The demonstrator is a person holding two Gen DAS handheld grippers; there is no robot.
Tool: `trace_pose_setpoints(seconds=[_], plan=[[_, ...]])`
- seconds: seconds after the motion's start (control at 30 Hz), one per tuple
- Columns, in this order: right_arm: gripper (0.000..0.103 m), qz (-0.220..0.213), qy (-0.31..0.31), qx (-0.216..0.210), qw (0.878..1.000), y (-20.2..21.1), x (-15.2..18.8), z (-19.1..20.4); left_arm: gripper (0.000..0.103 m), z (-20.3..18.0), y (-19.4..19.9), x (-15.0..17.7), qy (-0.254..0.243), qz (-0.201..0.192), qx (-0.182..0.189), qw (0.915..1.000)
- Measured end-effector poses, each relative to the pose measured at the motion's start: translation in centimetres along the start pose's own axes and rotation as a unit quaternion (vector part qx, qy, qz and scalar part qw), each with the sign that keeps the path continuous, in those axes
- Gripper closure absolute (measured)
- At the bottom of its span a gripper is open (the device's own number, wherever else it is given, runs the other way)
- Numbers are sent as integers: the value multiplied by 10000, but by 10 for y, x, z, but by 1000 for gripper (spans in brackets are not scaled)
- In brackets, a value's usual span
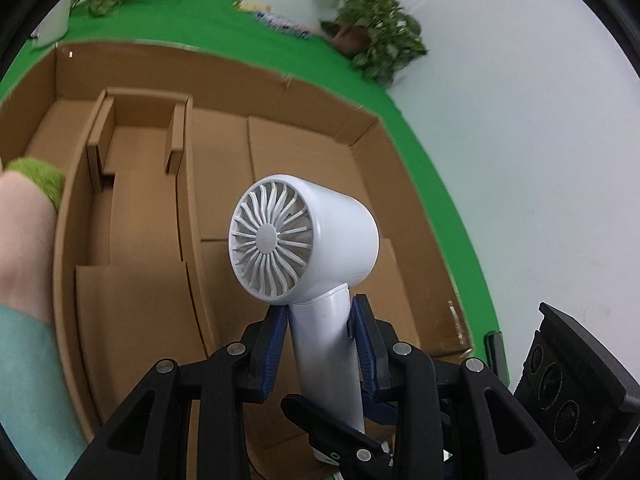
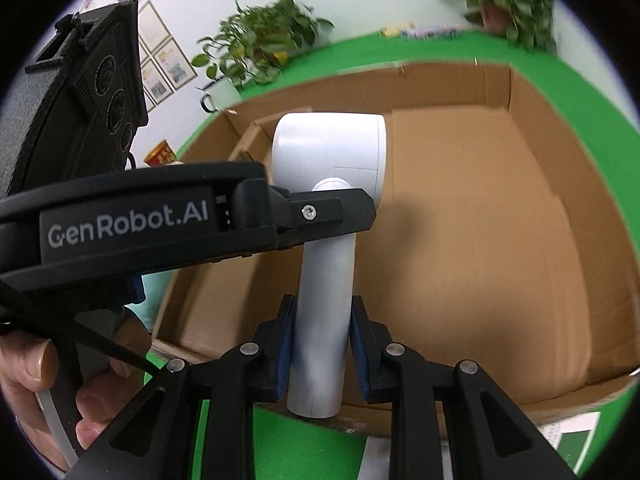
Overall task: Organize objects
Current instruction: 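Lower the hair dryer into the box beside the insert tray and release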
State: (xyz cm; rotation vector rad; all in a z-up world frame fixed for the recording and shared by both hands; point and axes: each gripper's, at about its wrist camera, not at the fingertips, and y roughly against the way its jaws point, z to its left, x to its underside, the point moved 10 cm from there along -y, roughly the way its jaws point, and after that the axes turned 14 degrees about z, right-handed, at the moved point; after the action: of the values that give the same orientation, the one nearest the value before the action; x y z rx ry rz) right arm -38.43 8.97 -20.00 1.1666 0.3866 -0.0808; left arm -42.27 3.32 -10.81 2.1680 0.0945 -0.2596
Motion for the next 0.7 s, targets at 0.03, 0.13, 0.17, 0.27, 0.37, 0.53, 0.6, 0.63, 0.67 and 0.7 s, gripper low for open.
trace_pose_setpoints(seconds=[0.03, 0.13, 0.17, 0.27, 0.37, 0.53, 0.6, 0.63, 0.67, 0.7], plan=[[79, 61, -54, -25, 10000, -5, 1, -3, 73, 4, -5, -1, 61, 54, -25, 10000], [79, 81, -34, 48, 9999, -8, 3, -4, 72, 7, -14, -1, 70, 153, -35, 9999], [79, 120, -40, 30, 9999, -10, 2, -6, 72, 8, -14, -1, 62, 184, -89, 9998], [80, 227, -134, 45, 9996, -12, 1, -10, 72, 11, -6, 2, 163, 248, -27, 9996], [74, 303, -149, 127, 9993, -13, 5, -7, 67, 6, 20, 7, -2, -50, -70, 10000], [74, 513, -118, 114, 9985, -14, -4, -5, 63, 5, 55, 34, -292, -508, -492, 9971], [74, 643, -186, 134, 9977, -19, -7, -9, 63, 8, 53, 45, -308, -419, -571, 9970], [74, 728, -239, 61, 9970, -25, -12, -12, 63, 10, 52, 51, -280, -374, -597, 9971], [76, 804, -278, 1, 9964, -28, -11, -12, 64, 12, 48, 58, -259, -308, -643, 9971], [77, 856, -296, -26, 9959, -31, -10, -11, 64, 15, 45, 64, -245, -270, -730, 9967]])
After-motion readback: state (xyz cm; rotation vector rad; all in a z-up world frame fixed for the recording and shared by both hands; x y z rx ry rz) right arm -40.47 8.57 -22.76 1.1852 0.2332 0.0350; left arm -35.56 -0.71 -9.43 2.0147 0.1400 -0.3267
